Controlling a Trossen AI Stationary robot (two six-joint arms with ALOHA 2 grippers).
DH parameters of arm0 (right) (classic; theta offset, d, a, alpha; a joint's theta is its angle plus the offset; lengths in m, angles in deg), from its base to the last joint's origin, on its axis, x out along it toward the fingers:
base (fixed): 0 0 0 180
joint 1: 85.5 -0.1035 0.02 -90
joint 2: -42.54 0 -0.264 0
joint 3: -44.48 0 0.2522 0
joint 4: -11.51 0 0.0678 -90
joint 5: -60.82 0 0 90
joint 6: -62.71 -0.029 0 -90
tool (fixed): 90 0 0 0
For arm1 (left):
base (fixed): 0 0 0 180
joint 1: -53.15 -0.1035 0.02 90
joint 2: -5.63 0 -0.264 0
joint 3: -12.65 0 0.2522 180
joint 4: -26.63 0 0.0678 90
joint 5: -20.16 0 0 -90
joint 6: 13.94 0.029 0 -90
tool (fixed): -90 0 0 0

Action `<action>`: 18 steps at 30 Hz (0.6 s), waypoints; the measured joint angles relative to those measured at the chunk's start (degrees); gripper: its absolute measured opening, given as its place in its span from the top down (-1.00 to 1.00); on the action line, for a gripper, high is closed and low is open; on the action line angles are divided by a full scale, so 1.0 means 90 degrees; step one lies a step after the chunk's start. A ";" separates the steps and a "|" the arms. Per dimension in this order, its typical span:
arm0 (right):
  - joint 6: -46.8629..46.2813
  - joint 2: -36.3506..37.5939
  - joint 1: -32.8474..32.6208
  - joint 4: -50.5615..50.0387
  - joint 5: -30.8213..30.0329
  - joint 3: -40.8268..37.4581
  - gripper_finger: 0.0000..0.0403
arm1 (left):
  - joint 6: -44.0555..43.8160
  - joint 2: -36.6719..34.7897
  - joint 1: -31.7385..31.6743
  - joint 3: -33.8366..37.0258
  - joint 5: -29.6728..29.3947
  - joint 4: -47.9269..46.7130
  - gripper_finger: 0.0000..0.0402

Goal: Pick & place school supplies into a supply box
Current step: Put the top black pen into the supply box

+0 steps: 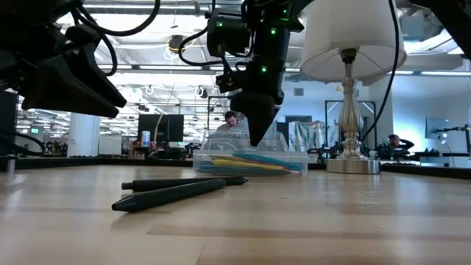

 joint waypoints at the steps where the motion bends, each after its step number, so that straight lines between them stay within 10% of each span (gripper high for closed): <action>1: 0.0005 0.0036 -0.0042 -0.0004 -0.0062 -0.0004 0.31 | -0.0033 0.0000 0.0001 0.0000 0.0000 0.0001 0.41; 10: 0.0934 0.1246 -0.0700 0.0631 -0.0572 -0.0429 0.27 | -0.0286 0.0000 -0.0001 0.0000 0.0006 0.0007 0.41; 18: 0.1539 0.3461 -0.1064 0.2952 0.0249 -0.2862 0.35 | -0.0300 0.0002 0.0000 0.0000 -0.0030 0.0098 0.41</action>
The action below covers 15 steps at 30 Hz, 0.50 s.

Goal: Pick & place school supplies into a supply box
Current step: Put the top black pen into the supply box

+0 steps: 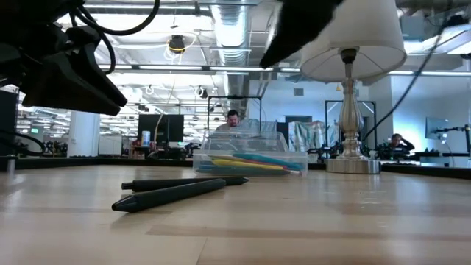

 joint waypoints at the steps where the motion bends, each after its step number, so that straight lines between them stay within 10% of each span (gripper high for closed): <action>1: 0.0031 0.0303 -0.0045 0.0418 0.0065 -0.0412 0.36 | 0.0000 0.0000 -0.0002 0.0000 -0.0009 0.0032 0.41; 10: 0.0250 0.2645 -0.0740 0.4214 0.0489 -0.3906 0.35 | 0.0006 0.0000 -0.0337 0.0000 0.0123 0.1209 0.41; 15: 0.0585 0.3295 -0.1277 0.6342 0.0505 -0.5342 0.33 | 0.0010 0.0011 -0.0952 0.0000 0.1412 0.2012 0.41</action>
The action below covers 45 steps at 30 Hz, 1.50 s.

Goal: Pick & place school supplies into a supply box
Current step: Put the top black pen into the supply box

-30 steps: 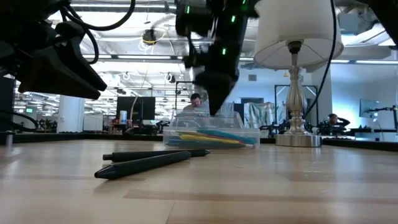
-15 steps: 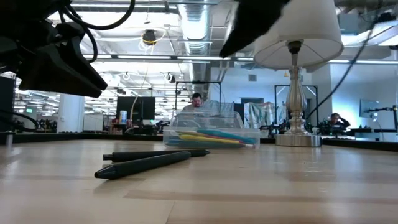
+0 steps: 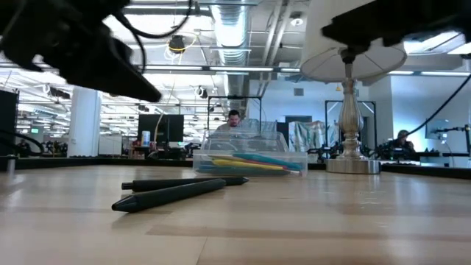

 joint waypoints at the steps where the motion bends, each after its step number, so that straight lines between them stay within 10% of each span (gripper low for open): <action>1: 0.0036 0.0062 -0.0082 0.0304 -0.0001 -0.0186 0.33 | 0.0000 0.0037 -0.0109 -0.0002 0.0235 0.0150 0.41; 11: 0.0140 -0.0010 -0.0648 0.1094 -0.0065 -0.0827 0.33 | 0.0214 0.0093 -0.0890 -0.0355 0.1978 0.0290 0.41; 26: 0.0531 -0.0006 -0.1010 0.1423 -0.0068 -0.0821 0.34 | 0.1606 0.1116 -0.0995 -0.1483 0.2861 -0.0074 0.41; 34: 0.0478 -0.0006 -0.1156 0.1418 -0.0053 -0.0821 0.34 | -0.0054 0.1116 -0.1216 -0.2214 0.2380 -0.2434 0.41; 45: 0.0474 -0.0006 -0.1289 0.1412 -0.0069 -0.0817 0.33 | -0.0385 0.1583 -0.1281 -0.2341 0.2568 -0.2506 0.41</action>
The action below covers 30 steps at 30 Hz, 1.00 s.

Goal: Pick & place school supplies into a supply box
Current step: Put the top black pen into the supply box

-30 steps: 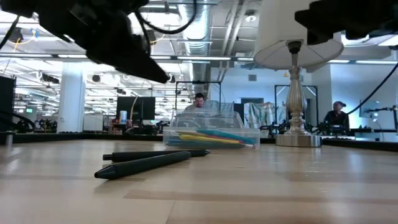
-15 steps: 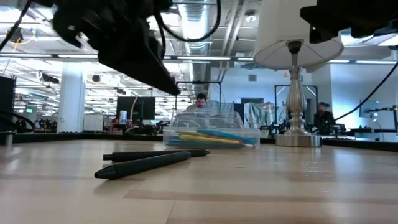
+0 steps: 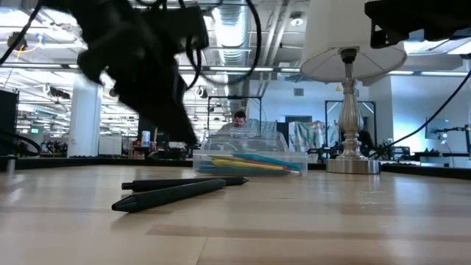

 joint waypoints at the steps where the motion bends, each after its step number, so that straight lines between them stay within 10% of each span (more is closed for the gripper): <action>1: 0.0000 0.0000 0.0000 0.0006 -0.0004 0.0000 0.33 | 0.0019 0.0082 -0.0010 0.0004 0.0006 -0.0006 0.41; 30: -0.0068 0.0000 0.0000 -0.0036 -0.0002 0.0002 0.33 | -0.0492 0.0879 -0.0459 -0.0040 0.0501 0.0121 0.50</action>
